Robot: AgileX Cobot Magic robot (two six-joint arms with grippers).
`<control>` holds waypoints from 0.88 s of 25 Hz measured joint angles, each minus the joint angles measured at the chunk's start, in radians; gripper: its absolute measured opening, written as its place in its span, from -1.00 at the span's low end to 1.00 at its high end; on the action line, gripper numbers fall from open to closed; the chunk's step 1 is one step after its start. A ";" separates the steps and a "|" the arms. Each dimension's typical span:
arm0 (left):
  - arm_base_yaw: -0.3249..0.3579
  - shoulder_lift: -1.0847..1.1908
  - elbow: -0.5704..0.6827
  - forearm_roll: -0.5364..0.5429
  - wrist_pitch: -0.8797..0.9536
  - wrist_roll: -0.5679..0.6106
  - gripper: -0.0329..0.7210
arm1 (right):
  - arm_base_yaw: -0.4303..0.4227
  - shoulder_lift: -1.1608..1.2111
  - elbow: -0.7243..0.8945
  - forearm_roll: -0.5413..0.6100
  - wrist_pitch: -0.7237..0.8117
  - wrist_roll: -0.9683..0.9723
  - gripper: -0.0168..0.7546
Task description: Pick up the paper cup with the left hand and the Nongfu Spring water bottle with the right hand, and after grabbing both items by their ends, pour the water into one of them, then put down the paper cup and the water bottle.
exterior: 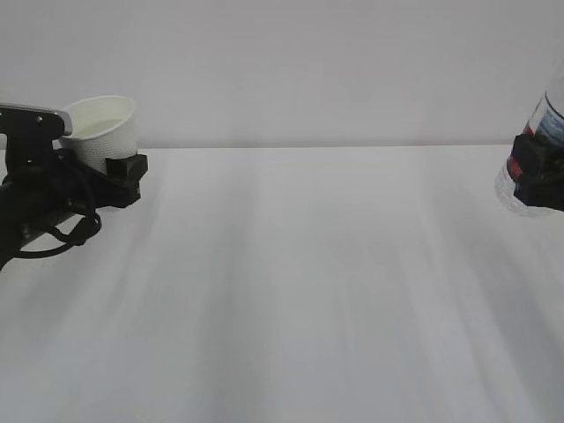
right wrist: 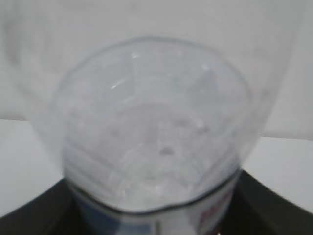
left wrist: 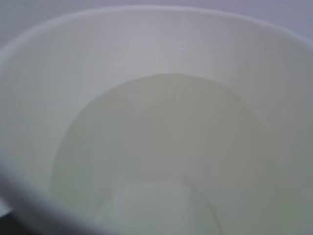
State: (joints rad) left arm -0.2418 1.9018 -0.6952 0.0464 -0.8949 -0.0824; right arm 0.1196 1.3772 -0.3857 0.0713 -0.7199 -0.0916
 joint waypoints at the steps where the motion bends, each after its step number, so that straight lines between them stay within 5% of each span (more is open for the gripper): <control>1: 0.008 0.000 0.000 -0.006 0.000 0.000 0.53 | 0.000 0.000 0.000 0.000 0.000 0.000 0.28; 22: 0.133 0.000 0.000 -0.018 -0.013 0.001 0.53 | 0.000 0.000 0.000 0.000 0.000 0.000 0.28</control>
State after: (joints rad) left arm -0.1091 1.9018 -0.6952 0.0285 -0.9075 -0.0817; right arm 0.1196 1.3772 -0.3857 0.0713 -0.7199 -0.0916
